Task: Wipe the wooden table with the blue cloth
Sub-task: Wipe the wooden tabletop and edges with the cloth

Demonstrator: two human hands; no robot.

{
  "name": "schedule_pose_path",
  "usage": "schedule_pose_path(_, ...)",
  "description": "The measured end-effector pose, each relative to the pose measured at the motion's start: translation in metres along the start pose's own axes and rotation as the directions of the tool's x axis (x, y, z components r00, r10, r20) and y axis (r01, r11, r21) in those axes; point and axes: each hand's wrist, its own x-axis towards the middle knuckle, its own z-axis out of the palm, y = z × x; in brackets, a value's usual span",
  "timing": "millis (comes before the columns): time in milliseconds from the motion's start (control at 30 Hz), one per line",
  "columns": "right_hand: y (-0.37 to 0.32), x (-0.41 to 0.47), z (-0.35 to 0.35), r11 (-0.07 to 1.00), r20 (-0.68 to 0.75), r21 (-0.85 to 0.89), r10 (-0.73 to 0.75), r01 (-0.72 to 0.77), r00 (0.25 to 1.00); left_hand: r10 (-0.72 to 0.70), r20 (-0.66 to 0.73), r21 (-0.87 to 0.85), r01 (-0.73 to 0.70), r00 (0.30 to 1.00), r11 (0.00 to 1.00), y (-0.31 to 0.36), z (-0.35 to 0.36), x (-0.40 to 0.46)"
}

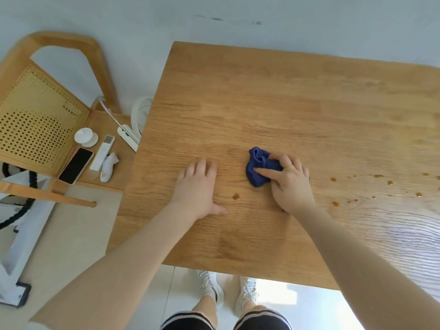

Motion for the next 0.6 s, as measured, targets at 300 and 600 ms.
schedule_pose_path(300, 0.014, 0.047, 0.000, 0.984, -0.114, -0.012, 0.176, -0.178, 0.978, 0.129, -0.009, -0.026, -0.130, 0.992, 0.991, 0.004, -0.011, 0.025)
schedule_pose_path(600, 0.009, -0.016, 0.002, 0.981, -0.071, 0.083, 0.181, -0.175, 0.981, 0.240, 0.049, 0.013, -0.241, 0.970, 0.970, 0.043, -0.020, 0.051)
